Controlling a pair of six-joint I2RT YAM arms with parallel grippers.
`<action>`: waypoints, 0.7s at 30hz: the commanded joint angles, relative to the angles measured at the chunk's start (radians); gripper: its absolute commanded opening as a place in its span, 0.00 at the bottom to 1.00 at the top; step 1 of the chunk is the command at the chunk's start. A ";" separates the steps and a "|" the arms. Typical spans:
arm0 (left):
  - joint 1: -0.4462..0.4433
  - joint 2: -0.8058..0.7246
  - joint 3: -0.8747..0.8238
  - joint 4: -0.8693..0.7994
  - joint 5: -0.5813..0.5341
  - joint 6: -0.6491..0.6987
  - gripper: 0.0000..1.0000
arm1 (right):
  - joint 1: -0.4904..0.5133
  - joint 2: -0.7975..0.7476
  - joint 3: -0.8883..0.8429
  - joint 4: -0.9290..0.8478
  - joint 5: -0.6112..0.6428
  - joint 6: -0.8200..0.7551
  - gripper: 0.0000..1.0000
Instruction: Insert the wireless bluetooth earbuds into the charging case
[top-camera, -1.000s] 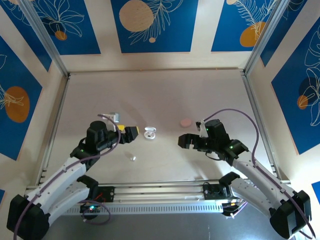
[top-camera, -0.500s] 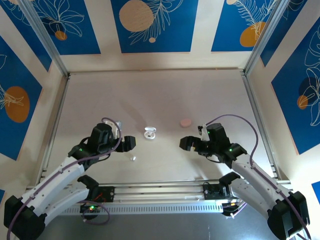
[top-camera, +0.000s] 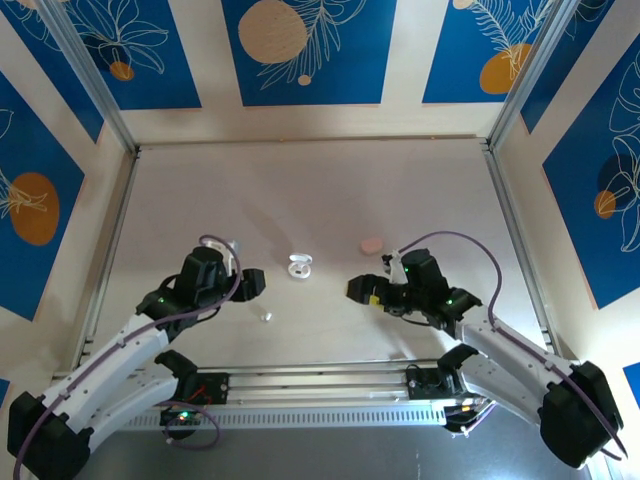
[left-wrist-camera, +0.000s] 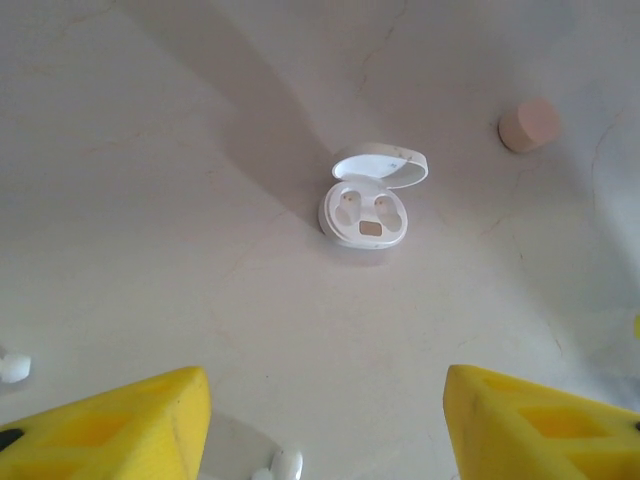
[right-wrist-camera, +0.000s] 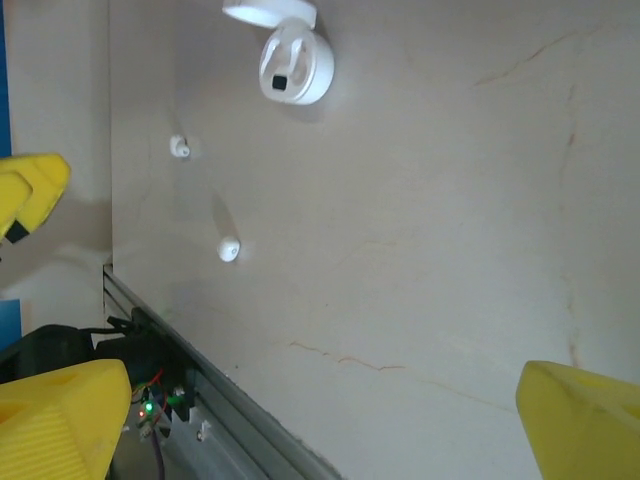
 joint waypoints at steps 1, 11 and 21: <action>0.006 0.031 -0.018 0.098 0.025 0.005 0.60 | 0.049 0.045 0.033 0.064 0.014 0.061 0.99; 0.029 0.147 -0.074 0.354 0.032 0.007 0.55 | 0.276 0.165 0.098 0.120 0.234 0.200 0.62; 0.043 -0.087 -0.206 0.352 -0.131 0.062 0.57 | 0.382 0.389 0.191 0.255 0.270 0.278 0.50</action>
